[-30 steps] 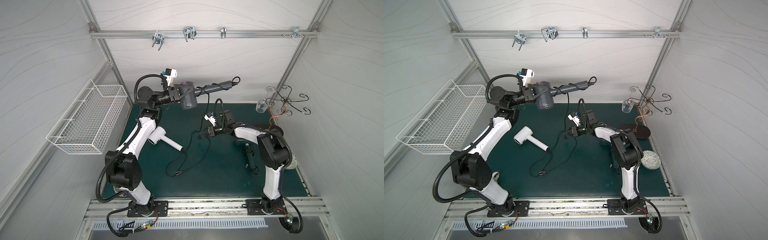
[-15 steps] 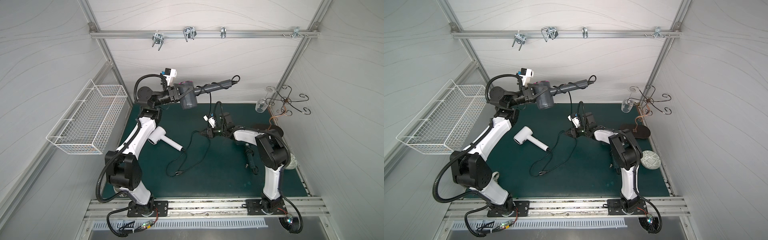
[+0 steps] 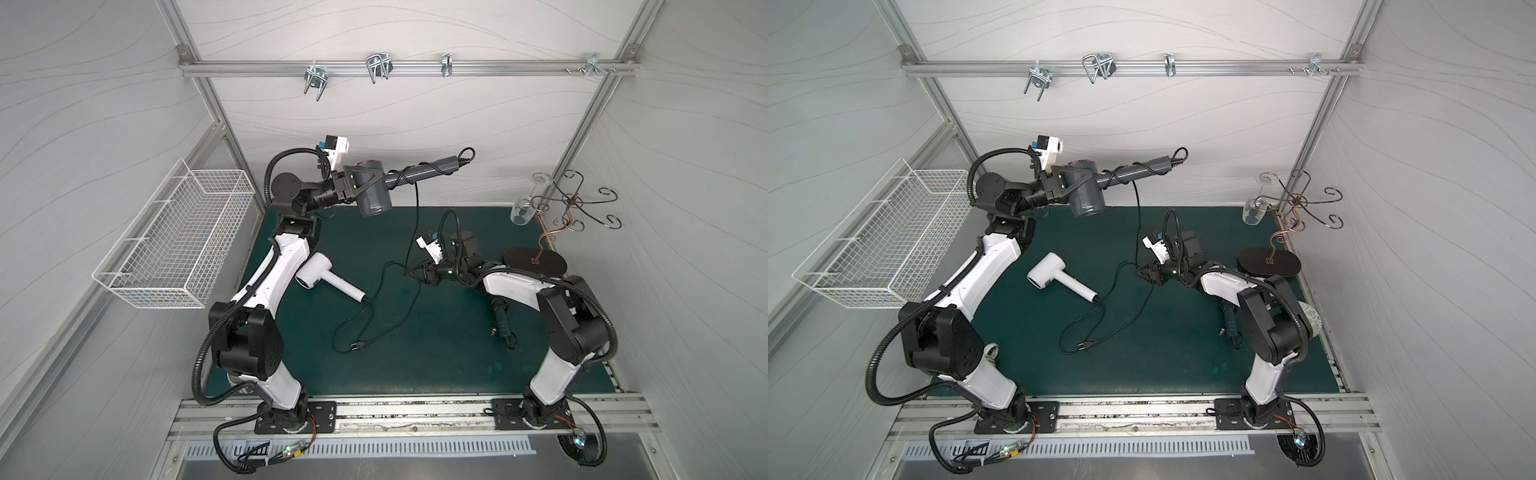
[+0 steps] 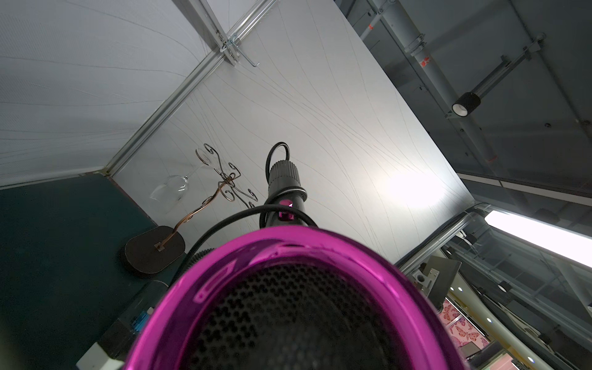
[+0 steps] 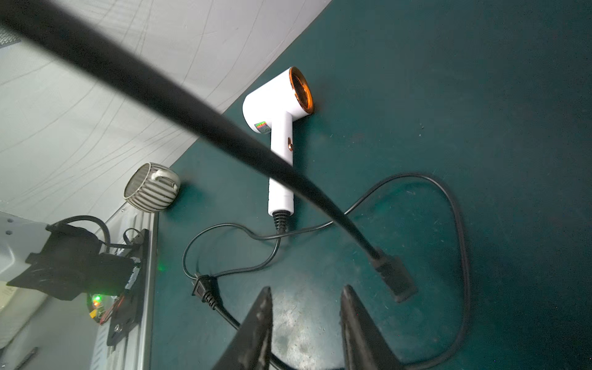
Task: Wrap the cord around the hair dryer
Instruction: Wrap the power cord around the hair dryer.
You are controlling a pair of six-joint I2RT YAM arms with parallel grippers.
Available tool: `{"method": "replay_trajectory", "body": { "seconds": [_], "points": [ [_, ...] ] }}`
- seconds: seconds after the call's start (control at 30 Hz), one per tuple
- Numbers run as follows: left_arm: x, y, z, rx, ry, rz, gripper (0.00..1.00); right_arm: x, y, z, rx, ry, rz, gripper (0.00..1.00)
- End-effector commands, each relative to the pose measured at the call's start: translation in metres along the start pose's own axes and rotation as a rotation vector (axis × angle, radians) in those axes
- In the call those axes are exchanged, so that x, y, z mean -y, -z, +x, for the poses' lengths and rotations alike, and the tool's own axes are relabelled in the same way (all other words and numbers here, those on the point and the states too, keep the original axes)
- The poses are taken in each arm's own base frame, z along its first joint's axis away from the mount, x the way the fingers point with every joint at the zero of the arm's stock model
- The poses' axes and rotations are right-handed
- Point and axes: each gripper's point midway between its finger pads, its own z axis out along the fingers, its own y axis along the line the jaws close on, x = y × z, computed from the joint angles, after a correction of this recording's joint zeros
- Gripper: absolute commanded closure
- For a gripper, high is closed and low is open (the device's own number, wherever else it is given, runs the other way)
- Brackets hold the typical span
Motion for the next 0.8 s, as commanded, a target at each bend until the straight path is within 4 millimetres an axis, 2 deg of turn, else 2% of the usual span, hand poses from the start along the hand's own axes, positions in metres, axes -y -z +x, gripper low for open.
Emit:
{"method": "replay_trajectory", "body": {
  "seconds": [0.0, 0.17, 0.37, 0.63, 0.77],
  "points": [
    [0.055, 0.001, -0.013, 0.036, -0.147, 0.078, 1.0, 0.004, 0.005, -0.016, 0.052, 0.107, 0.046, 0.61],
    [0.056, 0.002, -0.011, 0.038, -0.145, 0.077, 1.0, 0.022, -0.002, -0.035, 0.103, 0.143, 0.084, 0.56],
    [0.057, 0.002, -0.011, 0.04, -0.144, 0.078, 1.0, 0.049, -0.004, -0.056, 0.176, 0.123, 0.13, 0.58],
    [0.055, 0.002, -0.012, 0.04, -0.143, 0.078, 1.0, 0.055, -0.006, -0.054, 0.157, 0.148, 0.144, 0.57],
    [0.053, 0.001, -0.013, 0.04, -0.141, 0.078, 1.0, 0.045, -0.01, -0.052, 0.154, 0.159, 0.082, 0.57]
  ]
}}
